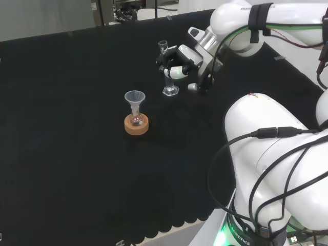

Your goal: Pick up the graduated cylinder.

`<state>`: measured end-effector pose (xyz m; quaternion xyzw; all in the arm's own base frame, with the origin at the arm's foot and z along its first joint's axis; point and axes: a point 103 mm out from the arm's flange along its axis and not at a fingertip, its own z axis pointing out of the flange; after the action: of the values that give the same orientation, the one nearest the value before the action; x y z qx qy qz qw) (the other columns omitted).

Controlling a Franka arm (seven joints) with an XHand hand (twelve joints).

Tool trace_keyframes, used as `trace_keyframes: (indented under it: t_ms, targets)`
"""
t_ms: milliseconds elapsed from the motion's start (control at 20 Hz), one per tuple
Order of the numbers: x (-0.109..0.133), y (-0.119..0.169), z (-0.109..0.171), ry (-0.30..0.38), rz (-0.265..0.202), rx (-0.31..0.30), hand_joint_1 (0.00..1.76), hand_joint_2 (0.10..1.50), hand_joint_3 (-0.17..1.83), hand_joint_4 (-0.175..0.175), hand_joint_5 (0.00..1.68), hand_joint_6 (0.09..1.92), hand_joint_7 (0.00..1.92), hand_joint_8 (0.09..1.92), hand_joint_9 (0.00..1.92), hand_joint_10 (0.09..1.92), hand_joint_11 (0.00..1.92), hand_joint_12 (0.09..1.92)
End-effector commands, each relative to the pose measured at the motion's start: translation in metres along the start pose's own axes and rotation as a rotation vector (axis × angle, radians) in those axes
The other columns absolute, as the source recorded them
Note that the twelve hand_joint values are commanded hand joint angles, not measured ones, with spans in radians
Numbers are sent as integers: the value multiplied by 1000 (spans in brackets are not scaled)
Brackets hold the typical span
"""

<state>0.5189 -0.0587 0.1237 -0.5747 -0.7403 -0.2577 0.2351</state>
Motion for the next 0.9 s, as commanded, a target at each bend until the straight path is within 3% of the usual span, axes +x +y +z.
trace_keyframes:
  t_ms: [50, 150, 250, 900]
  targets:
    - [11, -13, -17, -76, 5, 67, 1173, 1157, 102, -168, 823, 1186, 971, 799, 1397, 87, 1173, 802]
    - [18, -20, -22, -105, 7, 95, 1212, 1181, 28, -174, 819, 1214, 887, 1104, 1405, 87, 1170, 813]
    - [25, -25, -28, -132, 11, 125, 1227, 1185, 6, -175, 826, 1211, 866, 1189, 1408, 87, 1164, 821]
    - [69, -48, -38, -330, 16, 262, 1235, 1179, -2, -175, 844, 1187, 876, 1190, 1419, 87, 1150, 829]
